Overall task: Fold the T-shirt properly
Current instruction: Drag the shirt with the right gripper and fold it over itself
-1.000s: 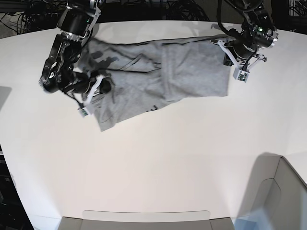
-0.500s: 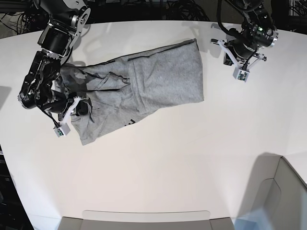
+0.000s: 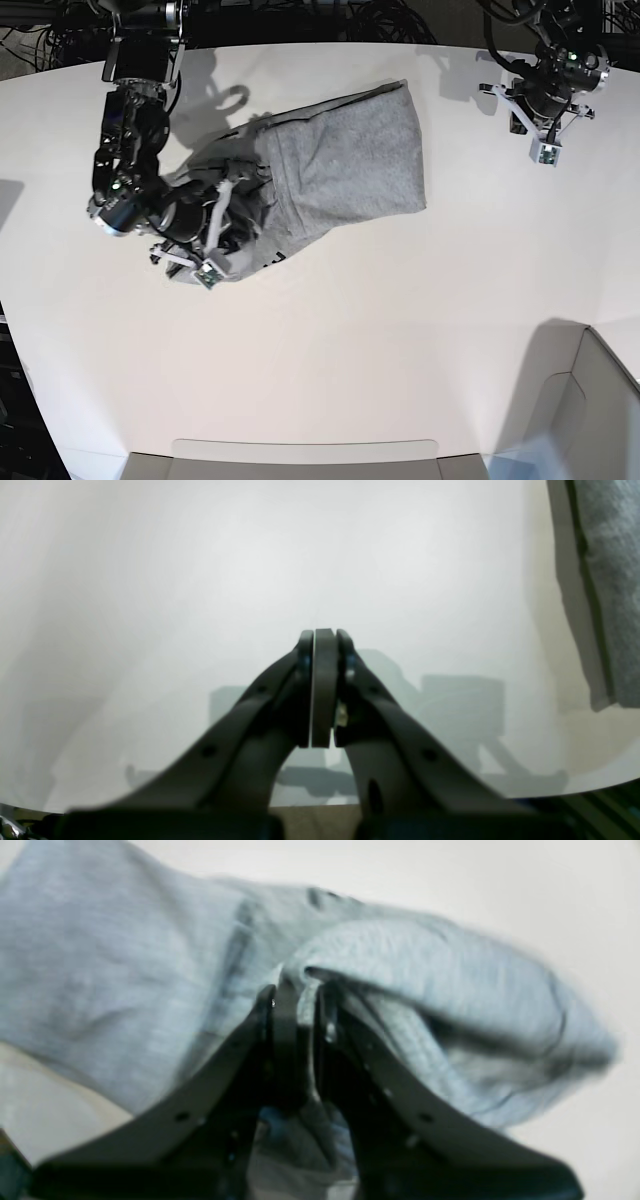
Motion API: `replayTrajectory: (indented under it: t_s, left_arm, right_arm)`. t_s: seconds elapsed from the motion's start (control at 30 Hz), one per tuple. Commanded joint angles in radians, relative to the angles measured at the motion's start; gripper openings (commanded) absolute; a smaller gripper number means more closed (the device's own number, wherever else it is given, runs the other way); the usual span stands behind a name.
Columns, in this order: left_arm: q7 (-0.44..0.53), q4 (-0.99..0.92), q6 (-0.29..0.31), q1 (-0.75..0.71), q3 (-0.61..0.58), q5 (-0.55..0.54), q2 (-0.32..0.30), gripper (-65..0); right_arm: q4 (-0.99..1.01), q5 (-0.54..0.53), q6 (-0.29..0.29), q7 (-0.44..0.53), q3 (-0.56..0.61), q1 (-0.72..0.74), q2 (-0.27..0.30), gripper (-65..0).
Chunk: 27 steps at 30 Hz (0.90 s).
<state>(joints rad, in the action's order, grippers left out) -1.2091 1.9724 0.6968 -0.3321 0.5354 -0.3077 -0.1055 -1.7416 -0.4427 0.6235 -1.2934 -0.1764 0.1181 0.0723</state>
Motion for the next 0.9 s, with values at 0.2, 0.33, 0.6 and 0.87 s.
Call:
replayTrajectory:
  t_s: [0.2,0.33,0.6,0.87]
  left_arm:
    - [0.012,0.014,0.001,0.001,0.005,-0.006,-0.007,-65.0]
    - [0.012,0.014,0.001,0.001,0.005,-0.006,-0.007,-65.0]
    - [0.012,0.014,0.001,0.001,-0.001,-0.006,-0.006,-65.0]
    - [0.01,0.012,0.001,0.001,-0.001,-0.006,-0.004,-65.0]
  right_arm:
    - [-0.153,-0.023,-0.172,0.024,0.226,-0.033,-0.007,-65.0]
    - [-0.159,-0.021,-0.251,0.024,0.34,-0.038,-0.004,-65.0]
    - [-0.151,0.064,-0.368,0.136,0.516,-0.048,0.007,-65.0]
    - [-0.011,0.235,-0.425,0.206,0.685,-0.041,-0.03,-65.0]
